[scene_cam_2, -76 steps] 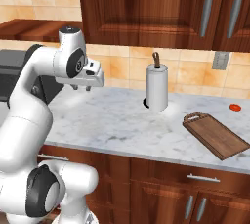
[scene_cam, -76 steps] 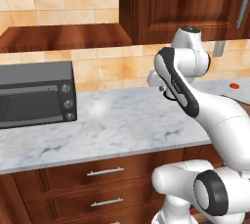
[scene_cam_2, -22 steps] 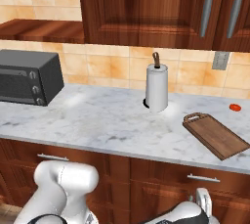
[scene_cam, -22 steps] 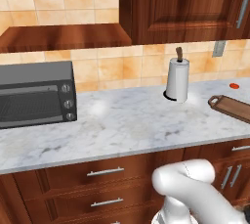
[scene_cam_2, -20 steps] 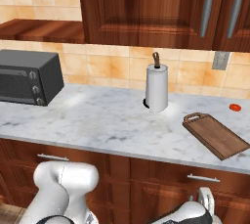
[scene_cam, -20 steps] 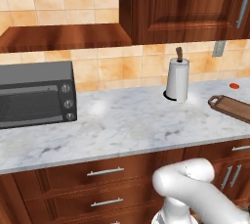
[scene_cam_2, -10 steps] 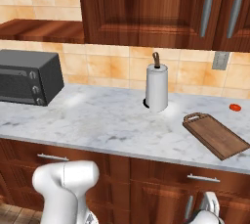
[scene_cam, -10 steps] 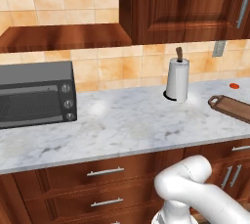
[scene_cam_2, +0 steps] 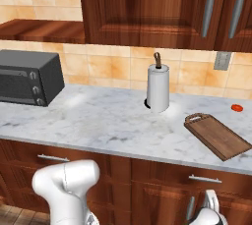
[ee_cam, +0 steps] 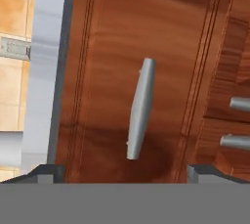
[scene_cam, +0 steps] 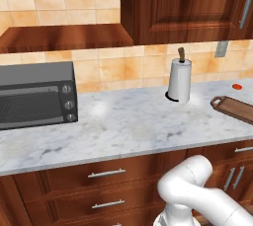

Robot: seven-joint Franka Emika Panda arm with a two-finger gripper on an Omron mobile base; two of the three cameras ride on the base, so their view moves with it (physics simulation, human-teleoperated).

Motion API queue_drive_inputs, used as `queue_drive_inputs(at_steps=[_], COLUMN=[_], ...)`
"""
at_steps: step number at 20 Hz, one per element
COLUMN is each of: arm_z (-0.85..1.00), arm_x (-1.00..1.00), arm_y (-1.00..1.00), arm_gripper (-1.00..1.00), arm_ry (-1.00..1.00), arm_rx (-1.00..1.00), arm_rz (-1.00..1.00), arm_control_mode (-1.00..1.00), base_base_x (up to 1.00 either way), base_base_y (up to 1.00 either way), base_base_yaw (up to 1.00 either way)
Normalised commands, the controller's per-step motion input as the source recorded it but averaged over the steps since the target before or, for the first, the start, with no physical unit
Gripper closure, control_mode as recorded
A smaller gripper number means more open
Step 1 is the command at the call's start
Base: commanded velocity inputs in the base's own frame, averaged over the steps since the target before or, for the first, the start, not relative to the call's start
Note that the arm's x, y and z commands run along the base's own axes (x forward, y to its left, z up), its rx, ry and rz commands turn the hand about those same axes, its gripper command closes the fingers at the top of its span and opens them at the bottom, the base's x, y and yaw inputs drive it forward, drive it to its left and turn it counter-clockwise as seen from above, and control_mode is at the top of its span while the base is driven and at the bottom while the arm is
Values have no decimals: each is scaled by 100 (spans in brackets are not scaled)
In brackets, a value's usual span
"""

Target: Open the drawer on the right and place the cutting tools on the cutting board.

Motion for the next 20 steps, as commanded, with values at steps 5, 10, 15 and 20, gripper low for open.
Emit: queue_drive_inputs(at_steps=[5, 10, 15, 20], arm_z=[-19, -19, -22, -21], arm_x=[65, 47, 35, 37], arm_y=[0, -5, -14, -19], arm_gripper=[-100, -100, -100, -100], arm_ry=[-2, -1, -1, -1], arm_rx=[0, -4, -5, -2], arm_rz=[0, 0, 0, 0], arm_control_mode=[-100, -100, -100, -100], base_base_x=[0, 0, 0, 0], base_base_y=[0, 0, 0, 0], base_base_yaw=[0, 0, 0, 0])
